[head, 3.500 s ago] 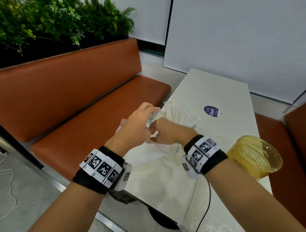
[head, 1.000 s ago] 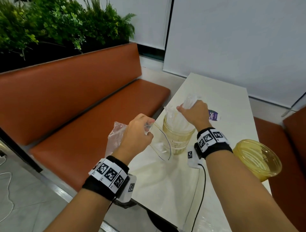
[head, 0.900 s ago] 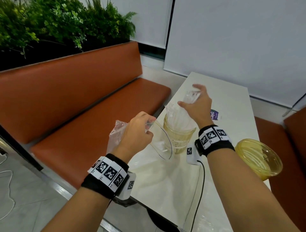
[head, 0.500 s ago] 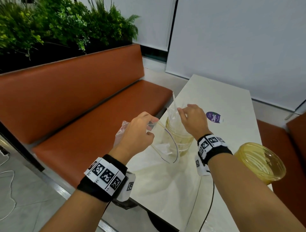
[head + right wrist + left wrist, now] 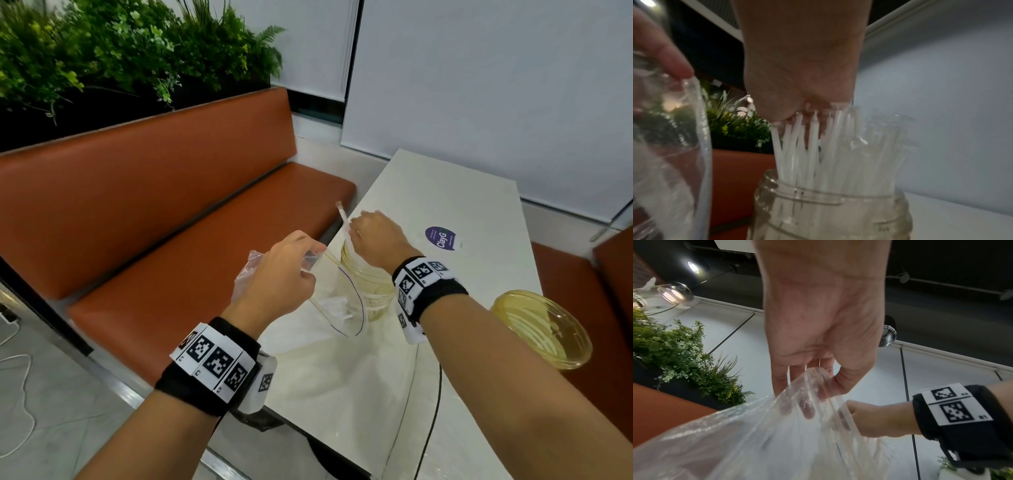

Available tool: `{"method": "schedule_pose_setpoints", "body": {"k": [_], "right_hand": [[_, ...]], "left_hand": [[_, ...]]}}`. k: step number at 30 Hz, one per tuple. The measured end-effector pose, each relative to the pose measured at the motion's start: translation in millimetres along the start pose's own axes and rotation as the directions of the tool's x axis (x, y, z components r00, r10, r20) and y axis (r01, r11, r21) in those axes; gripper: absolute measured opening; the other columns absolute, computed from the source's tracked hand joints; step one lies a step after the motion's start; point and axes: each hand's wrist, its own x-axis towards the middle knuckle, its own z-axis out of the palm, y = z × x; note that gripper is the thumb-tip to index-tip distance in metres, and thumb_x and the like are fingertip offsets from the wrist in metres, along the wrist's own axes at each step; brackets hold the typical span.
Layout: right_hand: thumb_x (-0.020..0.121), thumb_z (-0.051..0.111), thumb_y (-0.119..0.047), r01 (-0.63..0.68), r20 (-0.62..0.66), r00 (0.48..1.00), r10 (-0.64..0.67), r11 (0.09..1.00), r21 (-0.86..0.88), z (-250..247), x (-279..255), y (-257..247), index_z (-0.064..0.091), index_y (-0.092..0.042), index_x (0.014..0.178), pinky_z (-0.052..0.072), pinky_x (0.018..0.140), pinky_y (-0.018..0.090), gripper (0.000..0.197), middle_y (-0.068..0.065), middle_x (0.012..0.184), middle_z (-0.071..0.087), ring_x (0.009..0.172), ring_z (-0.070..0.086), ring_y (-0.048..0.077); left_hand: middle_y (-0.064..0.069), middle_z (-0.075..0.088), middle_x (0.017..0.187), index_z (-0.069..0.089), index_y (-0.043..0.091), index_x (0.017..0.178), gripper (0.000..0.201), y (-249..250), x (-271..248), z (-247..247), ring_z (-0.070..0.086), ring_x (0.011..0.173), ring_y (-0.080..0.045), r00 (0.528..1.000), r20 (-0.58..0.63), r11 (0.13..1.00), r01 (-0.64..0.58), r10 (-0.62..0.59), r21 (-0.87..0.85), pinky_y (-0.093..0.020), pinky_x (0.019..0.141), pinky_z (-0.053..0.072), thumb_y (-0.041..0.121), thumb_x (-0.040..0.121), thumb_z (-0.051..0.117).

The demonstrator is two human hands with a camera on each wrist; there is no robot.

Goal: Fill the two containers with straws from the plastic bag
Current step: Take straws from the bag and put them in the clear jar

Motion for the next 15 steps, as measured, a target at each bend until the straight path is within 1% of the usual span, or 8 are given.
{"method": "schedule_pose_setpoints", "body": {"k": [2,3,5,7,9,12,14,15], "right_hand": [[0.099,0.053,-0.023,-0.054,-0.163,0.983,0.080,0.985,0.162,-3,-1,10,0.063,-0.010,0.127,0.047,0.091,0.037,0.033,0.009,0.122,0.064,0.113,0.059,0.029],[0.097,0.057,-0.021,-0.025,-0.243,0.967,0.074,0.979,0.200,-5,-1,12,0.054,-0.011,0.139,0.046,0.098,0.036,0.043,0.009,0.134,0.059,0.122,0.054,0.028],[0.097,0.057,-0.019,0.110,-0.339,0.940,-0.030,0.969,0.220,-7,3,11,0.040,-0.011,0.151,0.039,0.109,0.032,0.057,0.007,0.149,0.048,0.135,0.045,0.023],[0.101,0.053,-0.022,0.215,-0.312,0.936,-0.160,0.965,0.148,-8,9,2,0.043,-0.008,0.150,0.033,0.116,0.033,0.052,0.007,0.152,0.048,0.142,0.041,0.022],[0.104,0.046,-0.022,0.260,-0.186,0.947,-0.261,0.965,-0.029,-5,11,-4,0.056,-0.005,0.138,0.034,0.119,0.039,0.040,0.009,0.143,0.057,0.139,0.046,0.024],[0.108,0.032,-0.021,0.297,0.048,0.954,-0.295,0.917,-0.267,3,-2,-3,0.065,-0.008,0.120,0.041,0.101,0.033,0.038,0.007,0.122,0.066,0.119,0.057,0.026],[0.107,0.034,-0.022,0.228,0.033,0.974,-0.225,0.970,-0.083,2,-9,0,0.069,-0.009,0.109,0.048,0.094,0.037,0.038,0.008,0.109,0.070,0.104,0.061,0.029],[0.105,0.039,-0.024,0.167,-0.072,0.984,-0.162,0.983,0.076,1,-10,4,0.072,-0.009,0.106,0.050,0.094,0.040,0.036,0.009,0.105,0.072,0.100,0.063,0.030]], "left_hand": [[0.017,0.052,0.107,0.066,0.021,0.123,0.050,0,1,-1,0.053,0.096,-0.005,1.000,-0.003,1.000,-0.005,0.005,0.006,-0.008,0.070,0.040,-0.007,0.082,0.058],[0.017,0.052,0.107,0.066,0.021,0.122,0.050,0,1,-2,0.054,0.096,-0.005,1.000,0.000,1.000,-0.005,0.005,0.004,-0.009,0.070,0.040,-0.007,0.082,0.058],[0.016,0.054,0.108,0.066,0.020,0.121,0.049,1,2,-3,0.056,0.098,-0.006,1.000,0.009,1.000,-0.009,0.009,-0.005,-0.012,0.073,0.045,-0.008,0.081,0.057],[0.014,0.056,0.110,0.067,0.019,0.121,0.050,2,2,-2,0.060,0.101,-0.008,1.000,0.017,1.000,-0.022,0.023,-0.013,-0.022,0.079,0.053,-0.008,0.080,0.056],[0.014,0.057,0.110,0.067,0.020,0.122,0.050,1,2,-1,0.061,0.101,-0.007,0.999,0.024,1.000,-0.023,0.023,-0.008,-0.026,0.082,0.056,-0.007,0.080,0.057],[0.016,0.056,0.111,0.067,0.023,0.121,0.050,2,1,0,0.061,0.098,-0.005,0.999,0.037,1.000,-0.009,0.009,0.009,-0.027,0.084,0.056,-0.005,0.081,0.060],[0.016,0.056,0.112,0.067,0.024,0.121,0.050,2,1,-1,0.061,0.100,-0.006,0.999,0.053,1.000,-0.003,0.003,0.003,-0.029,0.085,0.057,-0.005,0.081,0.061],[0.016,0.055,0.112,0.066,0.025,0.122,0.051,2,1,-2,0.062,0.100,-0.007,0.998,0.062,1.000,-0.001,0.001,0.000,-0.029,0.085,0.057,-0.005,0.081,0.061]]}}
